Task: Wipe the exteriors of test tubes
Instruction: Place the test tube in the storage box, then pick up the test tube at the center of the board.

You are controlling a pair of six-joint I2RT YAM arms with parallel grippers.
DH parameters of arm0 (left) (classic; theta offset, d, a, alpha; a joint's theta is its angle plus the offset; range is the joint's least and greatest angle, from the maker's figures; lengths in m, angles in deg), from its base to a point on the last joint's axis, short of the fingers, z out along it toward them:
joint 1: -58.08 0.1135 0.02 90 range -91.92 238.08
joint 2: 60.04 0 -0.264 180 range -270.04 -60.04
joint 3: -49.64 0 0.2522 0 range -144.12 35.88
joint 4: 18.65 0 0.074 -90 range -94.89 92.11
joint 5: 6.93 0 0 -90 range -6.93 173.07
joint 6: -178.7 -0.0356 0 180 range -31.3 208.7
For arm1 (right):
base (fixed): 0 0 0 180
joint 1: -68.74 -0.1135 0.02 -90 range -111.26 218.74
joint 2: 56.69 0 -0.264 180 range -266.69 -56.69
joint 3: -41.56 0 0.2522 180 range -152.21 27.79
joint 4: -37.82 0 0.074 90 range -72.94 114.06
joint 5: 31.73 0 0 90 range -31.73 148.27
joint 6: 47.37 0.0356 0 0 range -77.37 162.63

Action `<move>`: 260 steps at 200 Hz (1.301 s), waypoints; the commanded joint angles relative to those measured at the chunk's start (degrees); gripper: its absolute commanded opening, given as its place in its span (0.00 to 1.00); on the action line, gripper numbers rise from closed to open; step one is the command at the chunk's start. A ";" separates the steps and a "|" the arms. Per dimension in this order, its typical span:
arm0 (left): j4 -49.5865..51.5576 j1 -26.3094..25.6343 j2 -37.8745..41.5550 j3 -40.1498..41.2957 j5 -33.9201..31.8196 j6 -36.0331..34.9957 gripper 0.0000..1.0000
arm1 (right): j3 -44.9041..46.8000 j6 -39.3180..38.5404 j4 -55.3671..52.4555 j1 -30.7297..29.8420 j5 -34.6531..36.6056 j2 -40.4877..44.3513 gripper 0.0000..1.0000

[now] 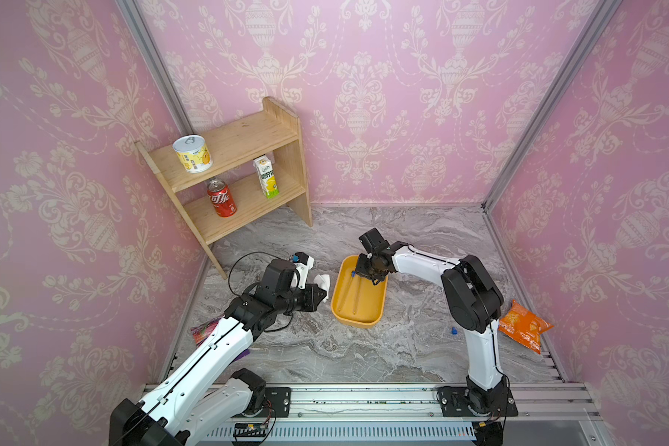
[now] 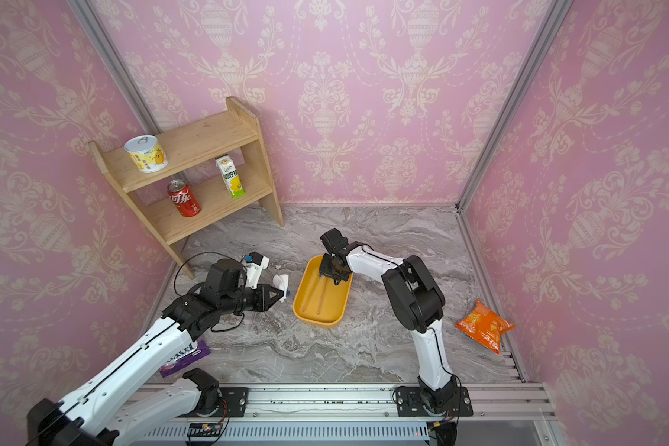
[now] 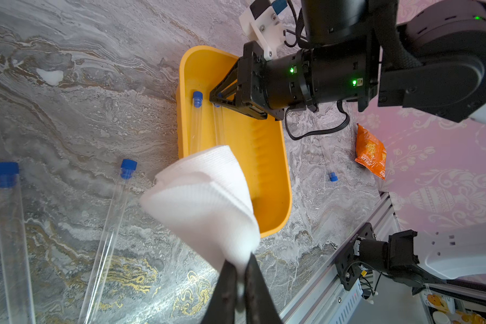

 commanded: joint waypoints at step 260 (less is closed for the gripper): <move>-9.96 -4.49 -10.47 -4.56 1.70 2.49 0.10 | 20.19 -28.70 -24.44 13.12 7.18 46.17 1.00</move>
